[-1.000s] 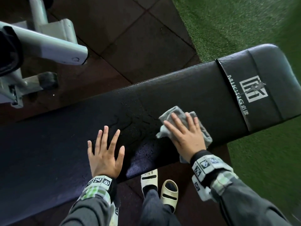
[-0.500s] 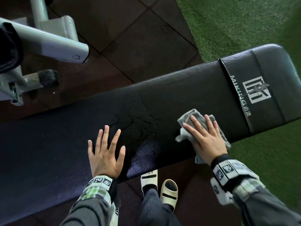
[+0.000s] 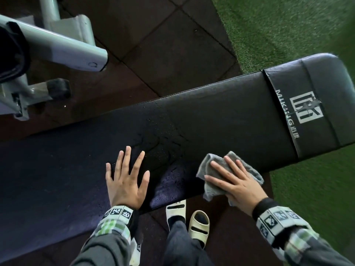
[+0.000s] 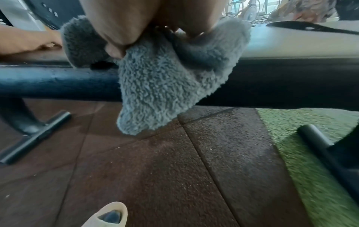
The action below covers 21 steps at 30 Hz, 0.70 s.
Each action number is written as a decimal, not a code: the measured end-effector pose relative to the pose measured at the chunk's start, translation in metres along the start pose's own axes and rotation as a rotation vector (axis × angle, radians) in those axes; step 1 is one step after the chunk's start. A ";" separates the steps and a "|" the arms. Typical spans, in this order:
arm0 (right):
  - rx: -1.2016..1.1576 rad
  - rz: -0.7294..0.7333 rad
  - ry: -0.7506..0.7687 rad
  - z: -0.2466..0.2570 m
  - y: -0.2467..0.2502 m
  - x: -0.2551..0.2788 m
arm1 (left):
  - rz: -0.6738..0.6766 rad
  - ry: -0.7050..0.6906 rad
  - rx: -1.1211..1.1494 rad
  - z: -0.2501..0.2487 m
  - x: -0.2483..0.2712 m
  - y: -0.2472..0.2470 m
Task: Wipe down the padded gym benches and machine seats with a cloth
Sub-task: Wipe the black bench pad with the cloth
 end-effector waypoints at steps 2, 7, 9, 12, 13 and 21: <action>-0.172 -0.066 -0.064 -0.021 0.007 0.003 | 0.015 -0.013 0.012 0.002 0.000 -0.001; -0.454 -0.199 -0.370 -0.054 0.019 -0.013 | 0.006 0.008 -0.001 0.020 0.006 0.005; -0.406 -0.176 -0.385 -0.053 0.022 -0.028 | -0.012 0.108 -0.013 0.044 0.012 0.009; -0.239 -0.139 -0.415 -0.047 0.026 -0.038 | 0.016 0.162 -0.015 0.068 0.019 0.010; -0.226 -0.119 -0.454 -0.047 0.024 -0.037 | 0.025 0.152 -0.020 0.069 0.020 0.010; -0.173 -0.102 -0.411 -0.021 0.034 -0.085 | -0.041 0.150 -0.009 0.066 0.021 0.013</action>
Point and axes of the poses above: each hand's wrist, its own x-axis away from the middle knuckle, its own y-axis out of the back of the hand, z = x × y, the point moved 9 cm from there along -x, towards the middle knuckle, and after that the axes turned 12 degrees about z, right-handed, at the moved point
